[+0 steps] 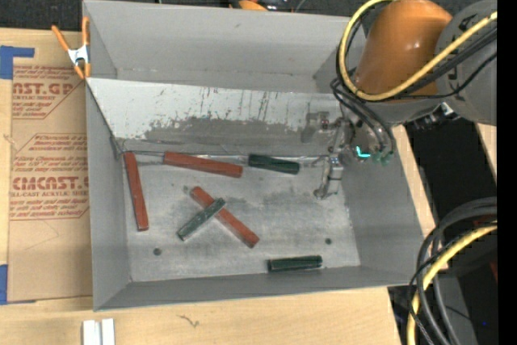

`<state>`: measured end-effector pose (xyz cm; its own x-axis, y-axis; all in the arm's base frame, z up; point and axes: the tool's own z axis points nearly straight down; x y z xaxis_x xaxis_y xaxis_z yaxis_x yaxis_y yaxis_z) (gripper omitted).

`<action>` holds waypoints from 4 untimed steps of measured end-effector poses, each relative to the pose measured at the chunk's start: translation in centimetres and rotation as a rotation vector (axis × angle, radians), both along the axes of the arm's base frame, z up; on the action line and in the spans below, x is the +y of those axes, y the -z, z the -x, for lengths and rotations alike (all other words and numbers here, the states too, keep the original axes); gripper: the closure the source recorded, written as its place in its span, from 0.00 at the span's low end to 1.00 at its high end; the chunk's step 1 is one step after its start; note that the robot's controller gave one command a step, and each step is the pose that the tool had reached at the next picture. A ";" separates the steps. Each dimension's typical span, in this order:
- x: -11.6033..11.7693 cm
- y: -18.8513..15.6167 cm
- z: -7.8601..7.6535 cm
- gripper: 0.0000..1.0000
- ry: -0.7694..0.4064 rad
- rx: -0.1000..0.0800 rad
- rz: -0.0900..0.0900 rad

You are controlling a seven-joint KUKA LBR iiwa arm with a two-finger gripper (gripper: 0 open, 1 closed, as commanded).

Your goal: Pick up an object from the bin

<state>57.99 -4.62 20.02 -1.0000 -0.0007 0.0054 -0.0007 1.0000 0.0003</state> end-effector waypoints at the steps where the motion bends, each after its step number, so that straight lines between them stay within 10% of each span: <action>1: 8.1 6.6 1.6 0.00 0.198 -0.001 -0.002; 2: 19.7 13.3 9.1 0.00 0.257 0.002 -0.001; 3: 19.2 13.1 8.7 1.00 0.264 -0.004 0.000; 4: 20.5 -2.5 8.0 1.00 0.262 -0.013 -0.003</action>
Offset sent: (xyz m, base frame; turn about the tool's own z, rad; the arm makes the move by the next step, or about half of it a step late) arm -0.0142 0.0764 -0.0630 0.2037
